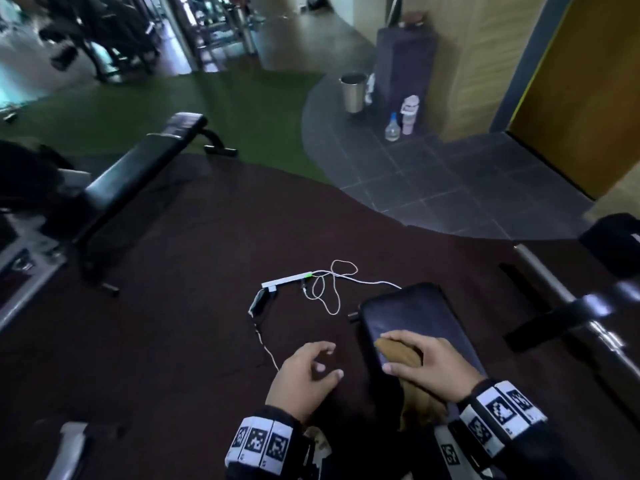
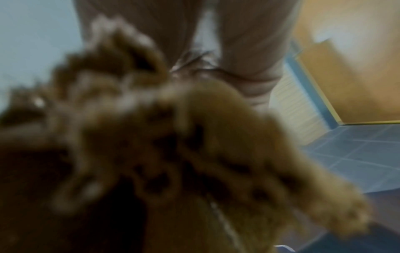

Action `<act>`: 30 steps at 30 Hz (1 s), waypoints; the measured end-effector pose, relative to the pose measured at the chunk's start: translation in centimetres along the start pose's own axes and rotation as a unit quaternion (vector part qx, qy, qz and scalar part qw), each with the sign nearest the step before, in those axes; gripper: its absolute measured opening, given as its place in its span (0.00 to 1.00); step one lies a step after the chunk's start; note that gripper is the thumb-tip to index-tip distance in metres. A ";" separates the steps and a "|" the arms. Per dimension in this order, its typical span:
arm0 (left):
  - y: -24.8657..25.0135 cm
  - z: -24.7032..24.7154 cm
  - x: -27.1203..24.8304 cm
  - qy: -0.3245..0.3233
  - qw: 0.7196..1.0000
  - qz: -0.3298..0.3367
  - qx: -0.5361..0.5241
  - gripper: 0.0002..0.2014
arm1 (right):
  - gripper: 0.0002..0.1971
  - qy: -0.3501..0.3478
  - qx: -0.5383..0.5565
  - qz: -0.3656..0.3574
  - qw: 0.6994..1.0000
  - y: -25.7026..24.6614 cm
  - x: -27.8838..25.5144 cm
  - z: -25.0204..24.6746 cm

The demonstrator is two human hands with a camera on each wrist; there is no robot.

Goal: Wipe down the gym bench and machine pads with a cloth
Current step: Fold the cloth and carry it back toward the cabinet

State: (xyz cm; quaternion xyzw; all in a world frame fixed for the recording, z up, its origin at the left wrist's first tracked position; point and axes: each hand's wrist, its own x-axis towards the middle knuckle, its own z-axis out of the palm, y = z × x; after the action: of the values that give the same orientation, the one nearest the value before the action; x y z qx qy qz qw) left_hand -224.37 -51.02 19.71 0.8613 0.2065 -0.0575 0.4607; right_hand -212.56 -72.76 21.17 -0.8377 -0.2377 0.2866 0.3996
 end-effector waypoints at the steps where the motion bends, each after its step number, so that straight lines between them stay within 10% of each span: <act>1: -0.7 -1.3 0.0 0.010 1.000 -0.008 -0.001 0.18 | 0.22 -0.015 -0.005 -0.007 1.000 -1.0 1.1 0.7; 18: -11.6 -17.7 0.8 0.127 0.986 -0.102 -0.015 0.19 | 0.21 -0.170 -0.066 -0.100 0.978 -14.6 17.5 12.9; 30: -14.7 -27.6 11.9 0.189 0.971 -0.136 -0.050 0.19 | 0.21 -0.210 -0.097 -0.141 0.963 -22.6 35.2 14.5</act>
State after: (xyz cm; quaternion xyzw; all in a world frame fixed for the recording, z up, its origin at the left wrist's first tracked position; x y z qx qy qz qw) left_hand -222.08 -17.63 20.62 0.7962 0.4079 0.0546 0.4435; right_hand -200.66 -30.17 21.67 -0.7514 -0.4588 0.3726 0.2934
